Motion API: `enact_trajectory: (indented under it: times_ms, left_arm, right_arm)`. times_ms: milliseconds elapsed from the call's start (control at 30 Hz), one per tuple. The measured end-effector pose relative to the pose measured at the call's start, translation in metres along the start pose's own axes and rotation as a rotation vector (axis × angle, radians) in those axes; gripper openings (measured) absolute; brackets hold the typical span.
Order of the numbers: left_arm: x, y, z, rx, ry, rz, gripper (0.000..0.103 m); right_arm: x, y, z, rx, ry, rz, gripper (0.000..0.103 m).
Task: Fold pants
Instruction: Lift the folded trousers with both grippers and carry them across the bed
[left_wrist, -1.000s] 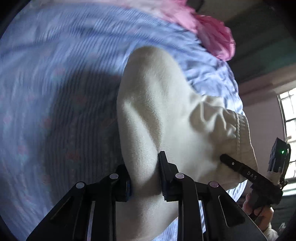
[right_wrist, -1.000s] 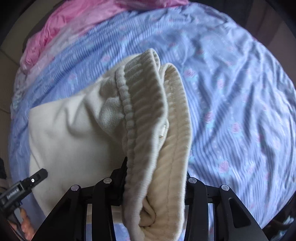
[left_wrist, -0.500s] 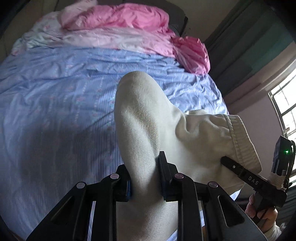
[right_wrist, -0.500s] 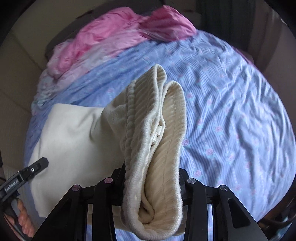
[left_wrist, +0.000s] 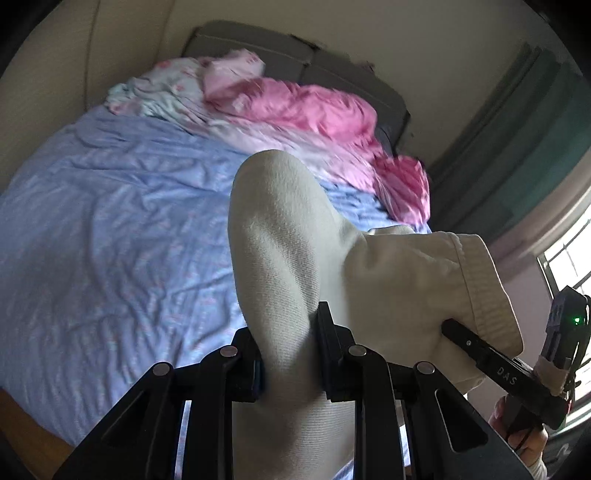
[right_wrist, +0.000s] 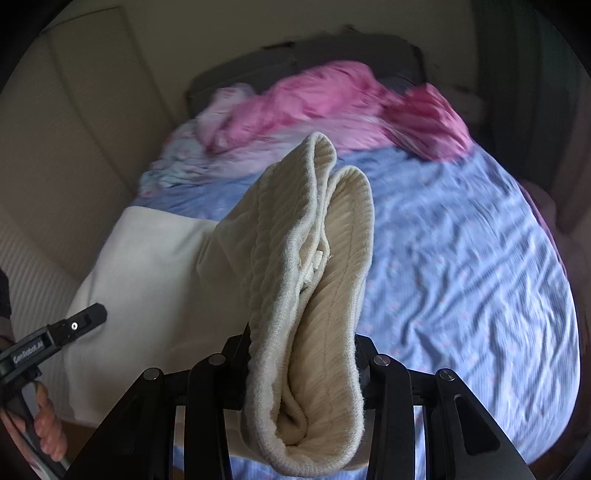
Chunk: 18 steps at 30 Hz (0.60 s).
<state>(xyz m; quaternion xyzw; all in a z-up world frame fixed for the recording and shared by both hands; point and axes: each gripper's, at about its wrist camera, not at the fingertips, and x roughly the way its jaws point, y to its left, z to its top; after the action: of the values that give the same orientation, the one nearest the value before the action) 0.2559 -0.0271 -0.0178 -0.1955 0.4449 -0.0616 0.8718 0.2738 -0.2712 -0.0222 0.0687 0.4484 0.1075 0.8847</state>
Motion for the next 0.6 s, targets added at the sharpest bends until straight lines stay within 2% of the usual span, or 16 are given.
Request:
enact_trajectory:
  times_ms: [200,300,467,600]
  left_arm:
    - [-0.031,0.05,0.007,-0.044,-0.06,0.032,0.023]
    - [-0.042,0.09,0.013,-0.07,-0.071,0.034,0.023]
    - [-0.054,0.162,0.03,-0.082,-0.051,0.024,0.023]
    - [-0.062,0.23,0.05,-0.075,0.002,0.013,0.023]
  right_arm:
    - [0.008,0.059,0.005,-0.073,-0.01,0.062,0.039]
    - [0.019,0.093,0.003,-0.094,-0.002,0.076,0.039]
    - [0.046,0.16,-0.004,-0.096,0.029,0.076,0.039]
    - [0.071,0.218,-0.014,-0.053,0.059,0.056,0.039]
